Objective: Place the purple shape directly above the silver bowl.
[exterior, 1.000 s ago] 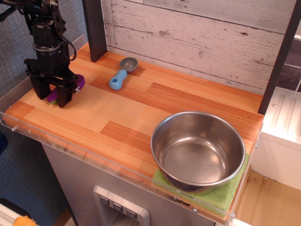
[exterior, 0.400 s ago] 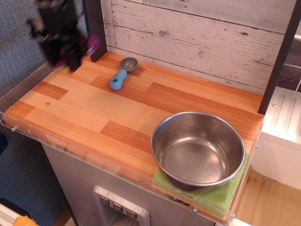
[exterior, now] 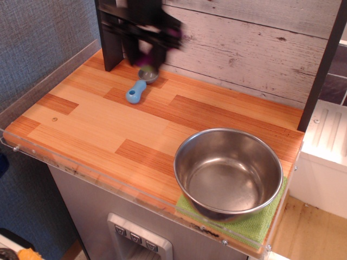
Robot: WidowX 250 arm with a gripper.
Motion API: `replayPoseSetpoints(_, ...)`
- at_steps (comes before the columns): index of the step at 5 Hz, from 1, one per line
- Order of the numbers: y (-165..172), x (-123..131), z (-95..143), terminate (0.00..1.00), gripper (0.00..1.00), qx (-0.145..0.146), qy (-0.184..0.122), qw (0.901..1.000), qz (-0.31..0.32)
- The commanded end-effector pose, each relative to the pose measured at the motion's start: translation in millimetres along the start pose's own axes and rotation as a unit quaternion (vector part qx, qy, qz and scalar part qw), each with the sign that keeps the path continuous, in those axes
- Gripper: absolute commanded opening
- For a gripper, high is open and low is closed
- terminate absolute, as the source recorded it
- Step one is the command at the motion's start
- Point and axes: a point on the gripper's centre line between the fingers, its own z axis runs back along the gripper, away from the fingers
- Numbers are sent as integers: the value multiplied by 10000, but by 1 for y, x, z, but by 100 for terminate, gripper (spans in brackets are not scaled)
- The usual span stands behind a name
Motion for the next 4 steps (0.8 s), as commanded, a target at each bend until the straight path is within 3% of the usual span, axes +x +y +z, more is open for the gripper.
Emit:
replayPoseSetpoints(1, -84, 4, -16, 0, 0, 299, -98, 9977, -604)
replayPoseSetpoints(2, -105, 5, -36, 0, 0, 83, -17, 9974, -711)
replayPoseSetpoints(4, -114, 17, -51, 0, 0, 15, -341, 9994, -48)
